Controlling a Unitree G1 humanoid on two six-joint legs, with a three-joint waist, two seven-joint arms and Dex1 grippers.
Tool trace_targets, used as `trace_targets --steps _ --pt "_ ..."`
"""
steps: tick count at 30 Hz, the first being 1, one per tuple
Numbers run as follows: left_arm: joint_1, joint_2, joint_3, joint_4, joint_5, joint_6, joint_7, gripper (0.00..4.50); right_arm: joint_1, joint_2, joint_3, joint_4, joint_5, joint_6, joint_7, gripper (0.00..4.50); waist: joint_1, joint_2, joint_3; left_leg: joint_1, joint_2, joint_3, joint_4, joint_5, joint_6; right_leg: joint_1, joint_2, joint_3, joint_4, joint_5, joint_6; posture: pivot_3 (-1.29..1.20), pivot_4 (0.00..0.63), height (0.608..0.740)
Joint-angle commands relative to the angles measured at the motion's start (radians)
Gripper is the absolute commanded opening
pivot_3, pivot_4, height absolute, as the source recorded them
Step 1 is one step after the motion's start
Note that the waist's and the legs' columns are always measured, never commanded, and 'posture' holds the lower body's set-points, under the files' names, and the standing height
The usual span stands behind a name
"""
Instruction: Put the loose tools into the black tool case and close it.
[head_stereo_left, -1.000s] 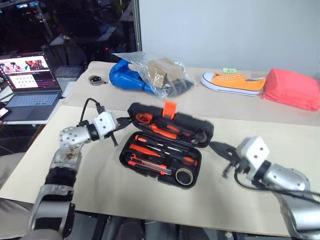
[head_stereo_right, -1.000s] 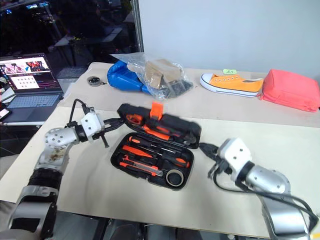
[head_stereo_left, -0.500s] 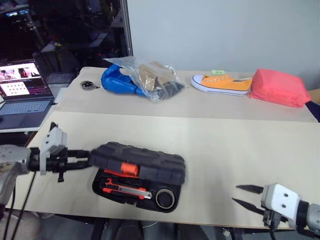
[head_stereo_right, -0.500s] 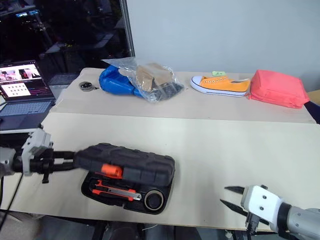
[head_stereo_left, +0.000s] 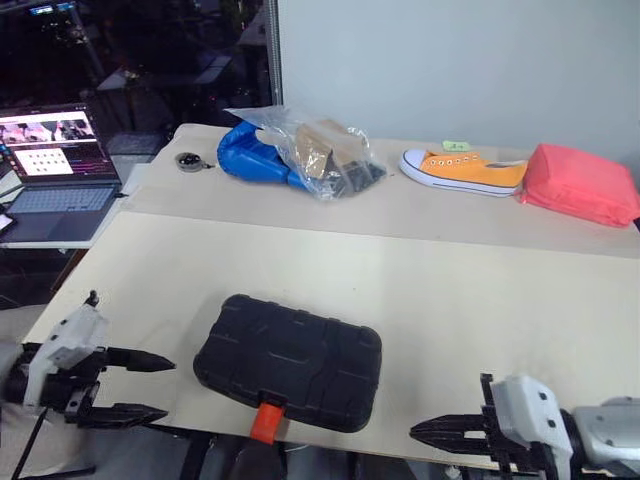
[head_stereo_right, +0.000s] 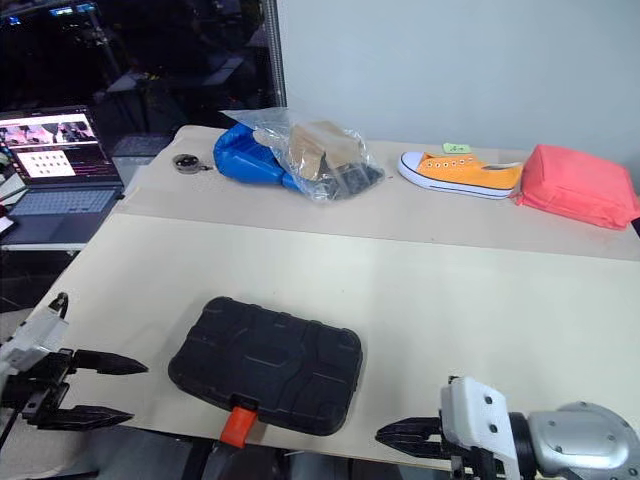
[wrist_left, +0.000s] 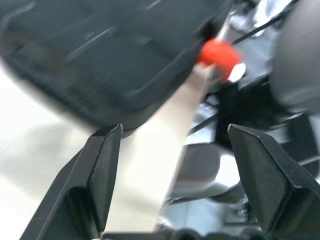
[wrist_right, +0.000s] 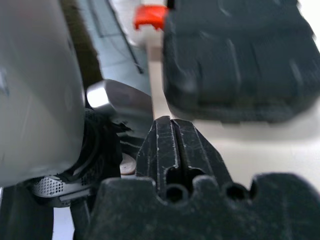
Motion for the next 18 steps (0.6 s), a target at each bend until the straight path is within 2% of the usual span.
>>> trace_targets --steps 1,6,14,18 --pt "0.005 -0.020 0.038 -0.083 -0.020 0.010 0.003 3.63 -0.134 -0.042 0.136 -0.014 -0.006 0.029 0.025 0.06 0.002 0.001 0.000 0.000 0.000 0.000 0.000 0.000 0.000 0.000 0.000 0.000 0.000 0.000 0.000 0.00 0.150 0.740" --pt "-0.030 -0.082 0.022 -0.142 -0.002 -0.031 0.061 3.63 -0.335 -0.044 0.382 0.041 -0.145 0.043 0.031 0.06 0.001 0.000 0.000 0.000 0.000 -0.001 0.000 0.000 0.000 -0.001 0.002 0.000 0.000 0.000 0.000 0.00 0.150 0.740" --pt "-0.059 -0.091 0.022 -0.232 -0.054 0.045 0.126 3.63 -0.473 0.007 0.553 0.066 -0.199 0.075 0.019 0.06 -0.001 0.000 0.000 -0.003 -0.001 -0.001 0.000 0.000 0.000 -0.002 0.003 -0.001 0.000 0.000 0.001 0.00 0.150 0.740" --pt "-0.055 -0.090 0.027 -0.249 -0.059 0.057 0.137 3.63 -0.513 0.077 0.589 0.125 -0.268 0.075 -0.062 0.06 -0.003 0.000 0.000 -0.003 0.000 -0.001 0.001 0.000 0.001 -0.002 0.004 -0.001 0.001 0.000 0.000 0.00 0.150 0.740"
